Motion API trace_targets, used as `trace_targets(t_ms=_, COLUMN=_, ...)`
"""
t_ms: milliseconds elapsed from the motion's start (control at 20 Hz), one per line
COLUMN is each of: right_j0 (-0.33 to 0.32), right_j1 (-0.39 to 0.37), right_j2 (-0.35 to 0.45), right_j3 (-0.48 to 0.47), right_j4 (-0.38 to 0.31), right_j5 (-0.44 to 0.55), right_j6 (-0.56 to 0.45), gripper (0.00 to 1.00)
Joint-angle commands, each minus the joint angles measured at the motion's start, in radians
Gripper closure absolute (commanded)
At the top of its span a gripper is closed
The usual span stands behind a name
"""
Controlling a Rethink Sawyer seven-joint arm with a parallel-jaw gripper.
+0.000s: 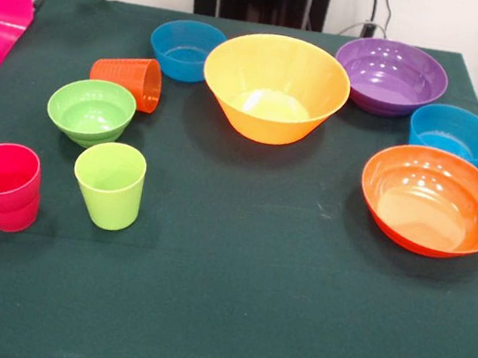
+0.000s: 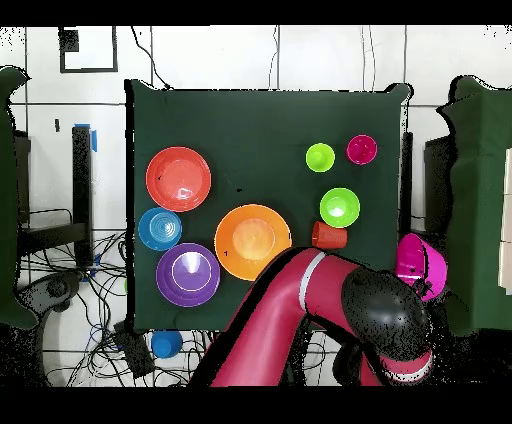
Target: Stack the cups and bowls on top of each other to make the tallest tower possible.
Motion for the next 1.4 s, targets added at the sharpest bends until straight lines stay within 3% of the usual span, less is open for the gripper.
trace_targets(t_ms=50, right_j0=0.016, right_j1=0.097, right_j2=0.212, right_j3=-0.064, right_j4=0.082, right_j5=0.001, right_j6=0.123, gripper=1.0)
trace_targets(t_ms=350, right_j0=0.0, right_j1=0.155, right_j2=0.232, right_j3=-0.134, right_j4=0.08, right_j5=-0.004, right_j6=0.144, gripper=1.0)
trace_targets(t_ms=900, right_j0=0.015, right_j1=0.149, right_j2=0.233, right_j3=-0.1, right_j4=0.108, right_j5=-0.012, right_j6=0.143, gripper=1.0)
trace_targets(t_ms=1400, right_j0=0.043, right_j1=0.138, right_j2=0.261, right_j3=-0.044, right_j4=0.183, right_j5=-0.046, right_j6=0.15, gripper=1.0)
